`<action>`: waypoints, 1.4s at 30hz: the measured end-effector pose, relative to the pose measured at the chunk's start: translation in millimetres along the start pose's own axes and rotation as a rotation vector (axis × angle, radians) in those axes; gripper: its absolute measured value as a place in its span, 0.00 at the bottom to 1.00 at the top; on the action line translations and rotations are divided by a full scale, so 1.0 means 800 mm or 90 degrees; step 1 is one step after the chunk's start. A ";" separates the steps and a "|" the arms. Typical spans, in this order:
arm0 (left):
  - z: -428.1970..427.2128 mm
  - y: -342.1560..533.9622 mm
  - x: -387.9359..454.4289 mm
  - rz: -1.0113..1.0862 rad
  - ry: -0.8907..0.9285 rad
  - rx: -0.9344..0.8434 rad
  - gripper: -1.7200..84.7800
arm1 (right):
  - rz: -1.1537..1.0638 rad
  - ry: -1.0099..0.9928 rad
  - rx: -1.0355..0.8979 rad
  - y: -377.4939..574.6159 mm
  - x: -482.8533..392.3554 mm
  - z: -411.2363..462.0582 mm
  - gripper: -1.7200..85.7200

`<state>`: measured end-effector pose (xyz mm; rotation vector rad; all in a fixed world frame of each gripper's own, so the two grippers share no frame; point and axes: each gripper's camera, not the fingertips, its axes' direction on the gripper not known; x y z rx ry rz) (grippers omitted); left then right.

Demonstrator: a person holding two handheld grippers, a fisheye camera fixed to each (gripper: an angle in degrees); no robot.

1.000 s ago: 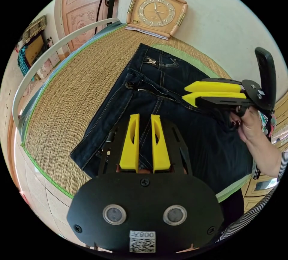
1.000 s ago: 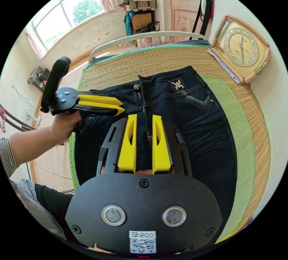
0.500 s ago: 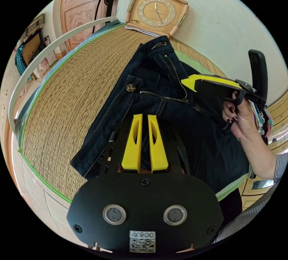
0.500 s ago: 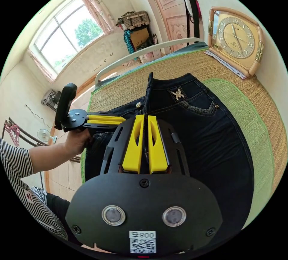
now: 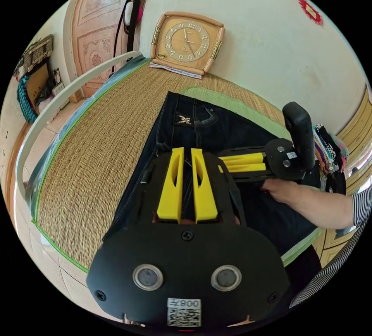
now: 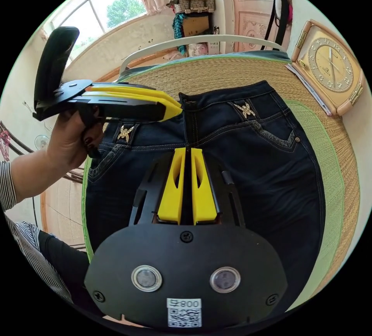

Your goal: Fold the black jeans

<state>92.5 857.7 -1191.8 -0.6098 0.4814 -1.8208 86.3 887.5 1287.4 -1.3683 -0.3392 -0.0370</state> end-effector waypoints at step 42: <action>0.099 0.008 -0.096 0.043 0.025 -0.059 0.02 | 0.307 -0.085 0.081 0.218 0.152 -0.088 0.02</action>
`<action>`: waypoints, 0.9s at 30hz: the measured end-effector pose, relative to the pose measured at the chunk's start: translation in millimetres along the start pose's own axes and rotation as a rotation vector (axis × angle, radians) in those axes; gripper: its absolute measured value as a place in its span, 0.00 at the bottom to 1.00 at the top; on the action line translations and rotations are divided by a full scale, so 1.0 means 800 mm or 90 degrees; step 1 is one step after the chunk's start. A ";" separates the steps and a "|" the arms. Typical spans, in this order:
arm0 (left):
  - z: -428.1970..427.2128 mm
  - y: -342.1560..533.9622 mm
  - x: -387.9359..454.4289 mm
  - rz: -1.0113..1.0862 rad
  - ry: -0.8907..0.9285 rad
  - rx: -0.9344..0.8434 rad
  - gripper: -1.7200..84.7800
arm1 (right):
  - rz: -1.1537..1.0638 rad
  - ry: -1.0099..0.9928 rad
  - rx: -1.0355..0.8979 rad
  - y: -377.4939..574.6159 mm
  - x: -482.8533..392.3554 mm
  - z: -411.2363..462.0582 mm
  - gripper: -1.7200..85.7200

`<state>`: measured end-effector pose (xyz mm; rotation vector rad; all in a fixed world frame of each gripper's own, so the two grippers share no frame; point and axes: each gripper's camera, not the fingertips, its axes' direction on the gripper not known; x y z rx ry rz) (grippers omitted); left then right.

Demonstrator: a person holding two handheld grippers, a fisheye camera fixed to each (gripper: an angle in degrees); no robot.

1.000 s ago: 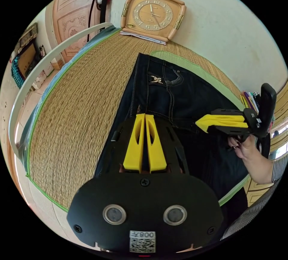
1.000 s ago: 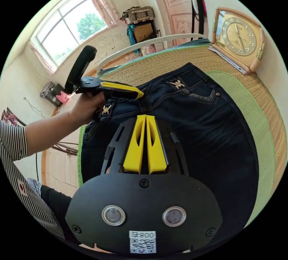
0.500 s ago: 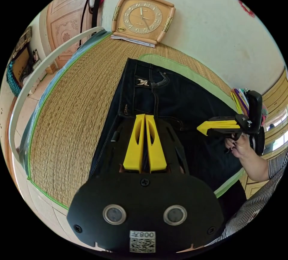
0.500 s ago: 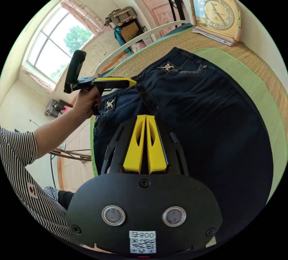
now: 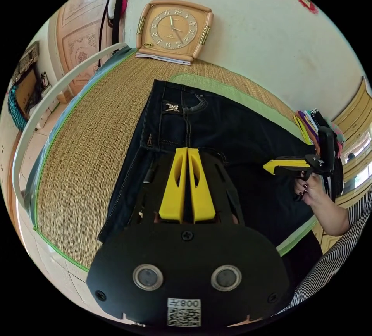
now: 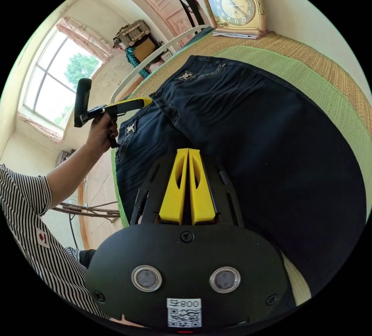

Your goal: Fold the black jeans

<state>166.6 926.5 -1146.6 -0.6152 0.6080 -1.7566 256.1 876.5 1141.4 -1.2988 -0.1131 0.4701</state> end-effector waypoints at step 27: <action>-0.042 0.010 -0.053 -0.130 0.064 0.026 0.02 | -0.039 -0.037 -0.015 0.095 0.066 -0.048 0.02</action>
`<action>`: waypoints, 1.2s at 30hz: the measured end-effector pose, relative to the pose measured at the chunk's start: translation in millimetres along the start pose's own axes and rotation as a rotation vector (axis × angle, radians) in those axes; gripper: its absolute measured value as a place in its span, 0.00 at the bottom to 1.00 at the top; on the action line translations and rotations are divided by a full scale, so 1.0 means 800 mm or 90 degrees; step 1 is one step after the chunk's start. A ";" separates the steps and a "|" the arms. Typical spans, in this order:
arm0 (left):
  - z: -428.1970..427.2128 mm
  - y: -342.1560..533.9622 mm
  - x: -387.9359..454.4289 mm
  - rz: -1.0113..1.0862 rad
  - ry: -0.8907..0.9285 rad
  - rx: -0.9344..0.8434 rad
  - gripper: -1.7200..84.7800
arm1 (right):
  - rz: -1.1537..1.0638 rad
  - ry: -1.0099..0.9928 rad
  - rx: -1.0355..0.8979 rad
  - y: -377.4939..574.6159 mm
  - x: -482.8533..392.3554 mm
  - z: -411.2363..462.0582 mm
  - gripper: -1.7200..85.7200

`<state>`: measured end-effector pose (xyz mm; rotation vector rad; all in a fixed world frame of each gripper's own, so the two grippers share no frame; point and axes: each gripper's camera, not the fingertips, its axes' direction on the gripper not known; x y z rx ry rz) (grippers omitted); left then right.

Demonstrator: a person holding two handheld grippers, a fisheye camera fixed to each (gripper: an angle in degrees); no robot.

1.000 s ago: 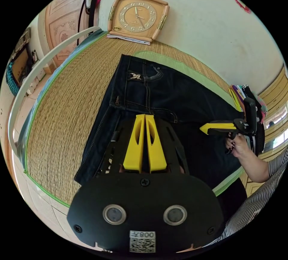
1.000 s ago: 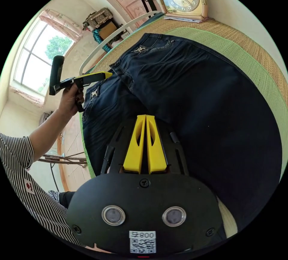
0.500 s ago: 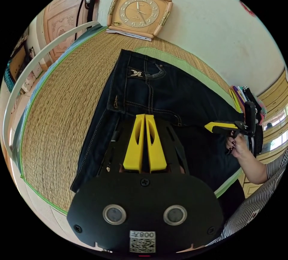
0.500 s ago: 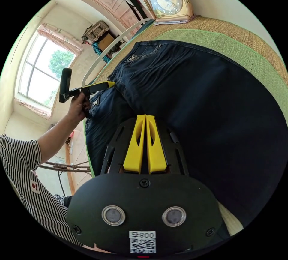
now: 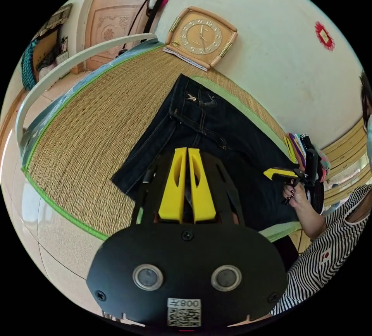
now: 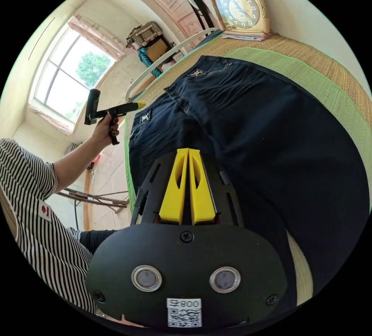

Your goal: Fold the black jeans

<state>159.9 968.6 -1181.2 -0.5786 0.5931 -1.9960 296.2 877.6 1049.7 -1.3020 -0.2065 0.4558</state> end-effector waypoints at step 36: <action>0.110 -0.409 0.330 0.290 -0.062 -0.100 0.11 | -0.037 0.292 0.022 -0.029 0.060 -0.130 0.10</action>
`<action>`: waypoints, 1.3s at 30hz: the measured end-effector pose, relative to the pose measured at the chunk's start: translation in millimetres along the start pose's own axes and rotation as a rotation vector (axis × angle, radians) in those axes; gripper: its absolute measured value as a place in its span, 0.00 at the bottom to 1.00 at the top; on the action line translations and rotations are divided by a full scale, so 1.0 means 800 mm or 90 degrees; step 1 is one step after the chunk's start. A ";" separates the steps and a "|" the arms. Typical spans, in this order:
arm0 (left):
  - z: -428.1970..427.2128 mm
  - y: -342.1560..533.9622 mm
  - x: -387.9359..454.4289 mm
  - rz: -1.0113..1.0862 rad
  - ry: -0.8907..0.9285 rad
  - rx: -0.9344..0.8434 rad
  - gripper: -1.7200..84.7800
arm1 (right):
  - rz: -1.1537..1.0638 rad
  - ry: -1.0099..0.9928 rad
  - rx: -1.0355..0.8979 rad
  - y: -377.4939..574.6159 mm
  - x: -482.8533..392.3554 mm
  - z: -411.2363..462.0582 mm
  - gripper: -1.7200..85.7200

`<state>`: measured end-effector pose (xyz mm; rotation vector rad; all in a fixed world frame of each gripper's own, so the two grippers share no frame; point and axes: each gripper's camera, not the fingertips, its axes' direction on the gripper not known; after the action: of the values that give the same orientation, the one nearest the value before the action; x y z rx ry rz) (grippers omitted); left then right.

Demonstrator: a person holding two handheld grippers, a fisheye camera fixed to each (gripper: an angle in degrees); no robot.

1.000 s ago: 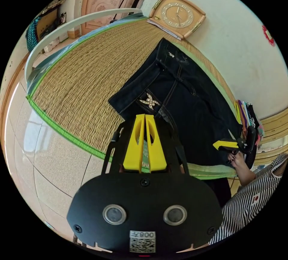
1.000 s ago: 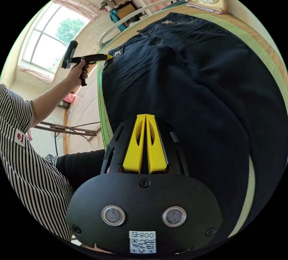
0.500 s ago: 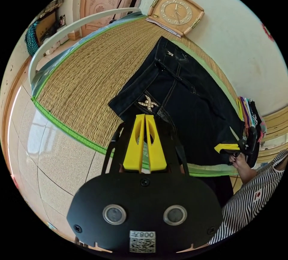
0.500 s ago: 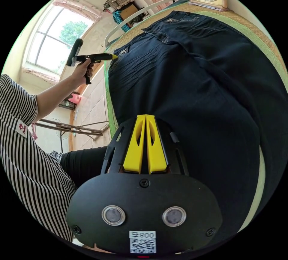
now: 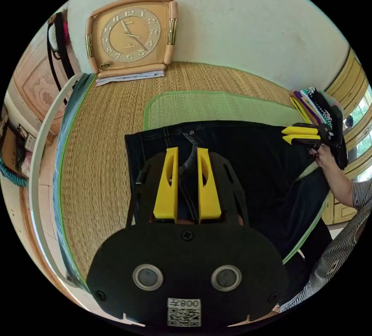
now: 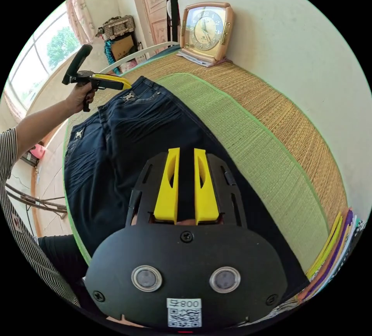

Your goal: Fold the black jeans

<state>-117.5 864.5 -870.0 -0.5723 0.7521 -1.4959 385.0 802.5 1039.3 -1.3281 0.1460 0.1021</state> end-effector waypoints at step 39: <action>-0.102 -0.275 0.125 0.096 -0.177 -0.233 0.02 | 0.041 0.030 -0.093 -0.023 -0.062 -0.063 0.04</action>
<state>-331.4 770.1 -768.7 -0.9577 0.8344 -1.1155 336.2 749.8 1053.1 -1.4732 0.2254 0.1384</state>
